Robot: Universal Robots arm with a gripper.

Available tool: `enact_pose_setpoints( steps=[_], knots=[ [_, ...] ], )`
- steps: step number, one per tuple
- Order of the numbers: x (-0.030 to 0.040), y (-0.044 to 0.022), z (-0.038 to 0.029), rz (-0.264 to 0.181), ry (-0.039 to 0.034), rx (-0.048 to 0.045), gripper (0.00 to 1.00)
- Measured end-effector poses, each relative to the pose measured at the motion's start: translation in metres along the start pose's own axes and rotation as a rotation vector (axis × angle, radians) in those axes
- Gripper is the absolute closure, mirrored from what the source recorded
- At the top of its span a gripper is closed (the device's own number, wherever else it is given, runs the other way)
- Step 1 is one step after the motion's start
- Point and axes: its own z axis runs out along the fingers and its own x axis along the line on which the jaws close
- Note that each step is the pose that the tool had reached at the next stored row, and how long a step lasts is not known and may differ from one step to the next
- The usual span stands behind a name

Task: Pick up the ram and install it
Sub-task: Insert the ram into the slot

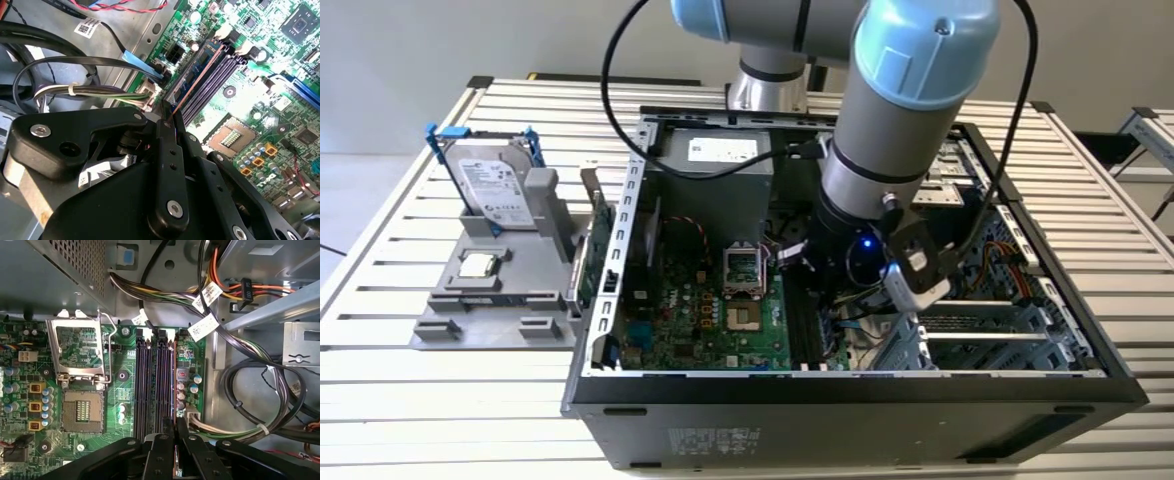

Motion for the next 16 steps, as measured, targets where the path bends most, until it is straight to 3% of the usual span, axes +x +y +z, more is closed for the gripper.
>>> enact_pose_setpoints(
  steps=[16],
  knots=[
    [0.0011,-0.0001,0.0047,-0.002,0.0000,-0.0001,1.00]
  ],
)
